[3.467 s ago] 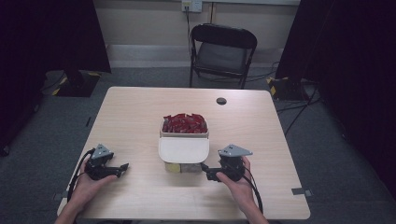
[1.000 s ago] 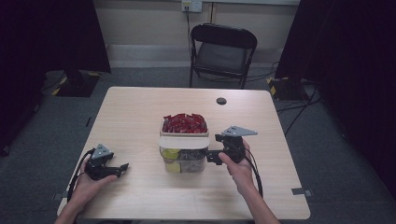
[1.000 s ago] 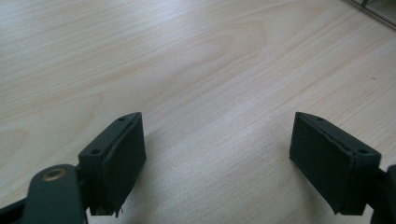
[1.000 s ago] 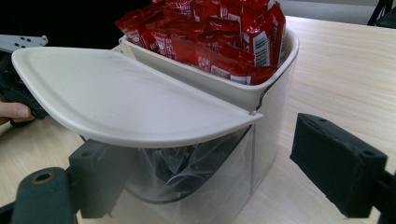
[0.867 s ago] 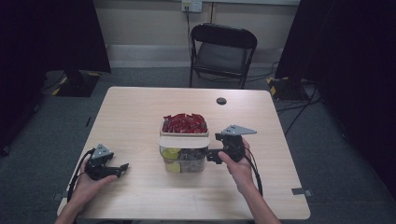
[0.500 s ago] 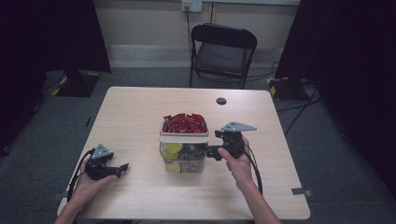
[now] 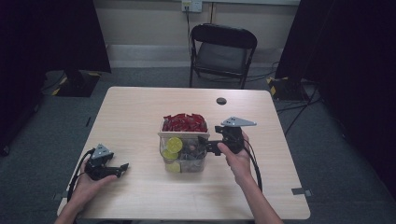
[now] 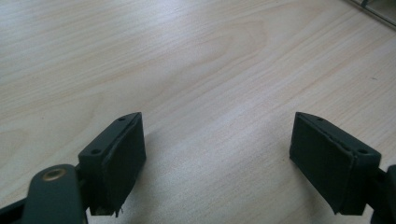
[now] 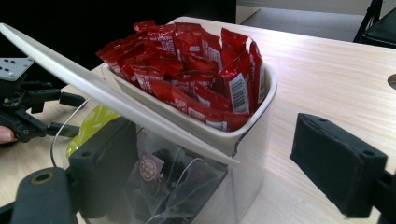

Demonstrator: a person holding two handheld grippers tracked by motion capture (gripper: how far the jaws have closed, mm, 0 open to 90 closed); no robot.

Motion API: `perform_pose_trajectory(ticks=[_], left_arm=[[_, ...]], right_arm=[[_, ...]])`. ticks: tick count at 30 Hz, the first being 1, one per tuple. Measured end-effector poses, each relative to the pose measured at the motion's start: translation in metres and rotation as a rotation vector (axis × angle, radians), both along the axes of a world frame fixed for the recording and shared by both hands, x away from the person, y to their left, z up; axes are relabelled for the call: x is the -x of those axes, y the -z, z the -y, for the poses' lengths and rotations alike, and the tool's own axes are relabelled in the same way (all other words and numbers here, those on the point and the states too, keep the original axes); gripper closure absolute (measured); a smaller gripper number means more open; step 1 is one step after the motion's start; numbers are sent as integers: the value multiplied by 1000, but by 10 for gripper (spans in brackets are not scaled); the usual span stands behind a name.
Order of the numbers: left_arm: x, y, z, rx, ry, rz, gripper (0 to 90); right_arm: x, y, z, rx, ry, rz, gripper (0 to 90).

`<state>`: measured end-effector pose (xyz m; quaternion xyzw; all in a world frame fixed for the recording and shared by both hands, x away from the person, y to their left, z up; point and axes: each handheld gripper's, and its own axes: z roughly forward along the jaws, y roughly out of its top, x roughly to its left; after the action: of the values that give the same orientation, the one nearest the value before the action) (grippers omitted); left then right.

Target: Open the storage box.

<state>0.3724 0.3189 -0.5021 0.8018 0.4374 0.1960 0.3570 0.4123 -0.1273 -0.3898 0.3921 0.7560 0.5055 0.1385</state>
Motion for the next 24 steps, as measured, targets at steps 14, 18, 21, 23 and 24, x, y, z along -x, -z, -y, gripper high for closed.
perform_pose_trajectory(ticks=[14,18,21,23,24], left_arm=[[0,0,0,0,-2,-3,177],[0,0,1,4,-7,-2,177],[0,0,1,1,-8,-3,177],[0,-1,1,-3,-8,-2,180],[0,-1,1,-3,-8,-2,183]], right_arm=[[-15,3,2,8,10,-6,139],[-18,5,2,-5,18,-11,139],[-21,7,2,-4,24,-6,141],[-23,8,2,-8,31,-7,141],[-23,8,2,-8,31,-7,141]])
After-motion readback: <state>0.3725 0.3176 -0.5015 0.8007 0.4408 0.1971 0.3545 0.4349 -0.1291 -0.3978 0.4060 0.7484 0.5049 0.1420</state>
